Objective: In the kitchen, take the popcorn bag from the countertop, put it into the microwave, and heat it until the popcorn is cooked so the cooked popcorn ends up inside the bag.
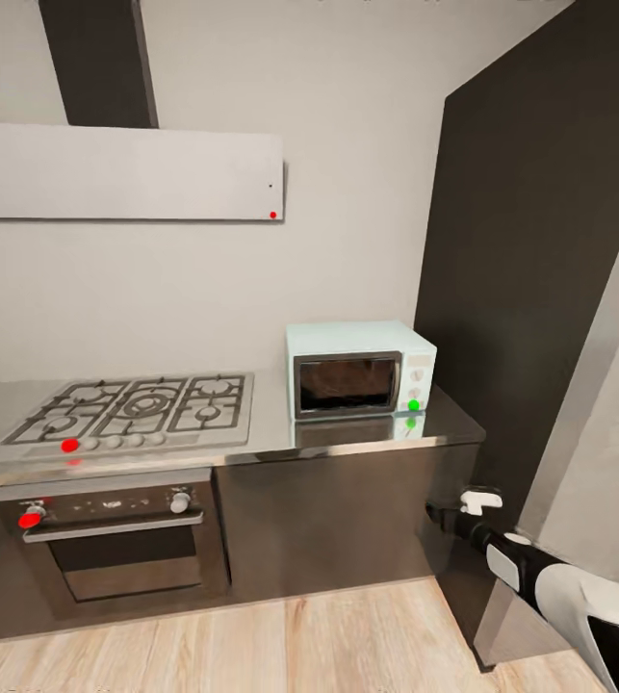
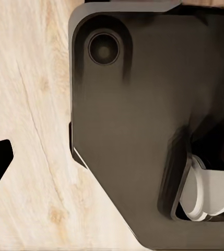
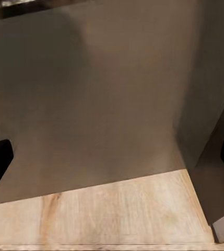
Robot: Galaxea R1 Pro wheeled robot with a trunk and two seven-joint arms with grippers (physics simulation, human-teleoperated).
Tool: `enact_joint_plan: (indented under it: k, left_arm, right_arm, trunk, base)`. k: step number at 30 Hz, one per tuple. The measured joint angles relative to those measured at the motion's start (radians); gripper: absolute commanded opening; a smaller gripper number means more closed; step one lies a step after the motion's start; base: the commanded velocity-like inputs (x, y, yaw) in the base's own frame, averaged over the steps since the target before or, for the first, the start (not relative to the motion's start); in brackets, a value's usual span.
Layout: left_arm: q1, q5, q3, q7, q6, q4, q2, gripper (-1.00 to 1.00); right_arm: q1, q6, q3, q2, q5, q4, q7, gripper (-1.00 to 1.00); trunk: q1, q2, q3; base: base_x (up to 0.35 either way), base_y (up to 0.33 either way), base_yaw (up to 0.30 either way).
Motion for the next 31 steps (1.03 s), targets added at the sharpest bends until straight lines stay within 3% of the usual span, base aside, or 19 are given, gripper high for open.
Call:
enact_joint_plan:
  k: [1, 4, 8, 10, 13, 15, 18, 20, 22, 25, 31]
  left_arm:
    - [0.0, -0.003, 0.023, -0.006, 0.003, -0.007, -0.009, 1.0]
    - [0.0, -0.003, 0.024, -0.006, 0.003, -0.007, -0.009, 1.0]
    - [0.0, -0.003, 0.023, -0.006, 0.003, -0.007, -0.009, 1.0]
    - [0.0, -0.002, 0.023, -0.006, 0.003, -0.007, -0.009, 1.0]
    - [0.0, -0.002, 0.024, -0.006, 0.003, -0.007, -0.009, 1.0]
    - [0.0, -0.003, 0.024, -0.006, 0.003, -0.007, -0.009, 1.0]
    - [0.0, -0.002, 0.023, -0.006, 0.003, -0.007, -0.009, 1.0]
    - [0.0, -0.003, 0.023, -0.006, 0.003, -0.007, -0.009, 1.0]
    - [0.0, -0.002, 0.023, -0.006, 0.003, -0.007, -0.009, 1.0]
    - [0.0, -0.002, 0.023, -0.006, 0.003, -0.007, -0.009, 1.0]
    - [0.0, -0.003, 0.023, -0.006, 0.003, -0.007, -0.009, 1.0]
  right_arm:
    - [0.066, -0.004, 0.004, 0.0, 0.0, 0.0, 0.001, 1.0]
    - [0.161, 0.0, 0.005, 0.005, -0.001, 0.0, -0.002, 1.0]
    - [0.378, 0.002, 0.009, 0.013, 0.007, 0.002, -0.015, 1.0]
    - [0.536, 0.005, 0.02, 0.063, 0.052, 0.004, -0.05, 1.0]
    - [0.681, 0.015, 0.021, 0.112, 0.067, 0.004, -0.17, 1.0]
    - [0.792, 0.037, 0.022, 0.138, 0.071, 0.005, -0.205, 1.0]
    - [0.864, 0.148, 0.021, 0.162, 0.071, 0.006, -0.212, 1.0]
    - [0.874, 0.179, 0.015, 0.166, 0.069, 0.006, -0.215, 1.0]
    - [0.876, 0.122, 0.011, 0.167, 0.071, 0.001, -0.216, 1.0]
    - [0.877, -0.048, 0.013, 0.167, 0.074, -0.001, -0.217, 1.0]
    - [0.877, -0.103, 0.01, 0.167, 0.074, -0.001, -0.218, 1.0]
  trunk:
    - [-0.001, -0.001, 0.0]
    - [0.0, 0.0, 0.0]
    - [0.0, 0.0, 0.0]
    - [0.0, 0.0, 0.0]
    - [-0.001, 0.0, 0.0]
    - [0.0, 0.0, 0.0]
    - [0.0, 0.0, 0.0]
    - [0.0, 0.0, 0.0]
    - [0.0, 0.0, 0.0]
    - [0.0, 0.0, 0.0]
    - [0.0, 0.0, 0.0]
  base:
    - [0.0, 0.0, 0.0]
    - [0.0, 0.0, 0.0]
    - [0.0, 0.0, 0.0]
    - [0.0, 0.0, 0.0]
    - [0.0, 0.0, 0.0]
    - [0.0, 0.0, 0.0]
    - [0.0, 0.0, 0.0]
    - [0.0, 0.0, 0.0]
    - [0.0, 0.0, 0.0]
    - [0.0, 0.0, 0.0]
    - [0.0, 0.0, 0.0]
